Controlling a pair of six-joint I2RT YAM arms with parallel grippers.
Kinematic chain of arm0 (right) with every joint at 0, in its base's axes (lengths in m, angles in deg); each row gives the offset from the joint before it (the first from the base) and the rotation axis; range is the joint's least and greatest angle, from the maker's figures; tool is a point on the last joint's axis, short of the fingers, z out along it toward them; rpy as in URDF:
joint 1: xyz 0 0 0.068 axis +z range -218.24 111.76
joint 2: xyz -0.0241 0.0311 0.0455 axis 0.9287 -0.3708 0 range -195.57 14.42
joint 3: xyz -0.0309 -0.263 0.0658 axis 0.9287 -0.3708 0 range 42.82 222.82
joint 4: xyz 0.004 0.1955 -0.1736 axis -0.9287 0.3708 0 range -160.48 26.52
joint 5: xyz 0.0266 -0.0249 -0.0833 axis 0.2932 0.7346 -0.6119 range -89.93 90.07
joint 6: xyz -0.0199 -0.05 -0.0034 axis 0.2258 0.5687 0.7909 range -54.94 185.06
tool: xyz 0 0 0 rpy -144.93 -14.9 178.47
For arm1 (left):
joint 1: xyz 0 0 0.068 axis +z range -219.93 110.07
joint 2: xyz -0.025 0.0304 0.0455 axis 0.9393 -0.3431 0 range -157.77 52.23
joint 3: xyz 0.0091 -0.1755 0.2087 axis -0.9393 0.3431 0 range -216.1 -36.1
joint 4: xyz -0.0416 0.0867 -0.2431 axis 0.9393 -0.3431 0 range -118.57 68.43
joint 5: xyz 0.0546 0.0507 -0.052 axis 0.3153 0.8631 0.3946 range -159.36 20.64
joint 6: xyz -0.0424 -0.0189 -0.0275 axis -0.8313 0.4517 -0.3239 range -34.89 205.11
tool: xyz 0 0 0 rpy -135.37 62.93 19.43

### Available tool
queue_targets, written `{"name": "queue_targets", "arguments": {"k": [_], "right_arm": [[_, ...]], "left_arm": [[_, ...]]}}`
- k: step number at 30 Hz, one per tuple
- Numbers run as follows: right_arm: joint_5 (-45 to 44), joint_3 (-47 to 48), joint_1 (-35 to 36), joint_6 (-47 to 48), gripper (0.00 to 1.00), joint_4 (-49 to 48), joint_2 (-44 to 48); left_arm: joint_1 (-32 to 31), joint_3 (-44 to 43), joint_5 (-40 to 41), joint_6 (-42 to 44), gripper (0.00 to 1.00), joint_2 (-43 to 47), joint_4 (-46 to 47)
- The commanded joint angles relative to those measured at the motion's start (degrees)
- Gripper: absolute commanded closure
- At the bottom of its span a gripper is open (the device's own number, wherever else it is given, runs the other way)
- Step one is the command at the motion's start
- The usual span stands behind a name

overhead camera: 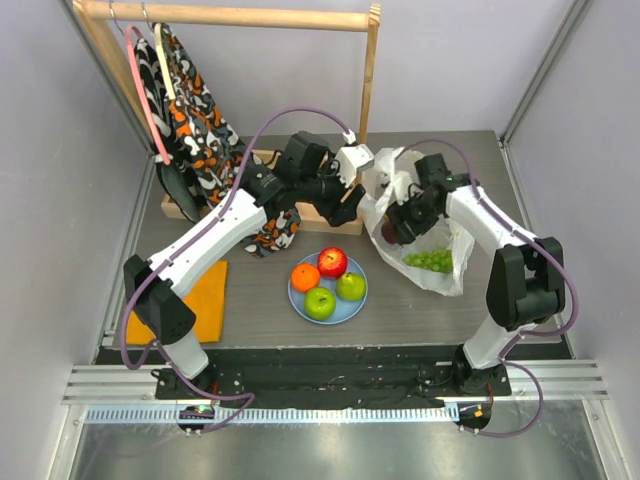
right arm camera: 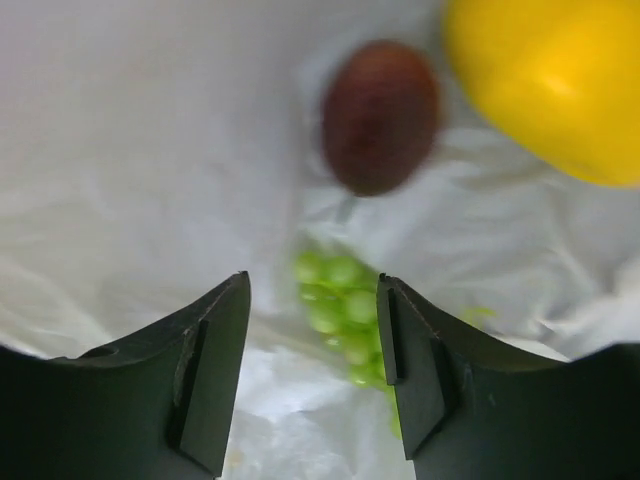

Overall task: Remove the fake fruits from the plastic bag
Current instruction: Take out the fake fruit from the plastic bag.

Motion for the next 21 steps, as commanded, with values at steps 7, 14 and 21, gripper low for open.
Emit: {"name": "queue_targets", "arguments": {"k": [7, 14, 21], "right_arm": [[-0.48, 10.15, -2.72, -7.48, 0.32, -7.52, -9.56], [-0.48, 13.41, -2.28, -10.03, 0.30, -8.49, -15.89], [-4.43, 13.24, -0.88, -8.98, 0.45, -7.08, -15.38]], "left_arm": [[0.23, -1.55, 0.80, 0.70, 0.36, 0.66, -0.57], [0.31, -0.24, 2.55, 1.93, 0.36, 1.89, -1.01], [0.23, 1.08, 4.05, 2.81, 0.36, 3.29, -1.01]]}}
